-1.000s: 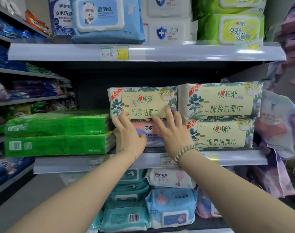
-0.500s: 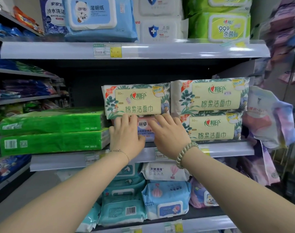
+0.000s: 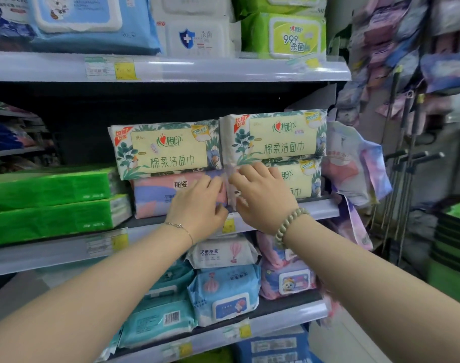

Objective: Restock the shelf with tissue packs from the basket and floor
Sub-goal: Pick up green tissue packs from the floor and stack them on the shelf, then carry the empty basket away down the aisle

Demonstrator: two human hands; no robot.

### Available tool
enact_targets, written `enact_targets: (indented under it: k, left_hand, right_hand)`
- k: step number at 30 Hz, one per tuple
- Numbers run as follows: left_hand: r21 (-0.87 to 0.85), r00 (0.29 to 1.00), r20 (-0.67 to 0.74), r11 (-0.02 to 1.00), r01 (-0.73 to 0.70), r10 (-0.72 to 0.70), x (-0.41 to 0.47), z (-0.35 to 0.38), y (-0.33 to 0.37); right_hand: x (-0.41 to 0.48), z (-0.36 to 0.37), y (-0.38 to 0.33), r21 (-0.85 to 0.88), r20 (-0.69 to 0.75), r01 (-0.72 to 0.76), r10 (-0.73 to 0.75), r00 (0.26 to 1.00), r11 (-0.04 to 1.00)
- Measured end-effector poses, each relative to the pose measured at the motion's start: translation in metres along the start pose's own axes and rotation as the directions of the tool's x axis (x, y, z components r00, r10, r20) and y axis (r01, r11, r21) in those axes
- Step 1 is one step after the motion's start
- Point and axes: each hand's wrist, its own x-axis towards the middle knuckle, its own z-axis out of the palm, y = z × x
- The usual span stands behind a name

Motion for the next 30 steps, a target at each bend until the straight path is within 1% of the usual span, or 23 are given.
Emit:
enact_targets:
  k: [2, 5, 10, 16, 21, 26, 30]
  left_hand:
    - [-0.058, 0.998, 0.031, 0.996, -0.061, 0.063, 0.001, 0.006, 0.017]
    - [-0.089, 0.987, 0.071, 0.987, -0.134, 0.141, 0.002, 0.02, 0.043]
    - [-0.153, 0.954, 0.135, 0.957, -0.245, 0.266, 0.003, 0.047, 0.085]
    - [-0.286, 0.914, 0.194, 0.912, -0.295, 0.357, -0.012, 0.079, 0.134]
    - [-0.351, 0.863, 0.253, 0.873, -0.339, 0.437, -0.039, 0.112, 0.171]
    - [-0.418, 0.794, 0.3, 0.821, -0.389, 0.529, -0.061, 0.135, 0.198]
    - [-0.484, 0.696, 0.384, 0.774, -0.408, 0.607, -0.081, 0.165, 0.213]
  right_hand:
    - [-0.013, -0.005, 0.012, -0.038, 0.035, -0.035, 0.036, 0.999, 0.999]
    - [-0.036, -0.009, 0.031, -0.089, 0.091, -0.105, 0.113, 0.989, 0.991]
    - [-0.072, -0.019, 0.058, -0.153, 0.174, -0.226, 0.251, 0.952, 0.962]
    - [-0.129, -0.031, 0.085, -0.222, 0.231, -0.318, 0.367, 0.901, 0.922]
    - [-0.189, -0.033, 0.094, -0.305, 0.341, -0.379, 0.472, 0.813, 0.874]
    - [-0.236, -0.036, 0.088, -0.331, 0.476, -0.44, 0.551, 0.686, 0.834]
    - [-0.278, -0.027, 0.081, -0.335, 0.501, -0.518, 0.614, 0.61, 0.787]
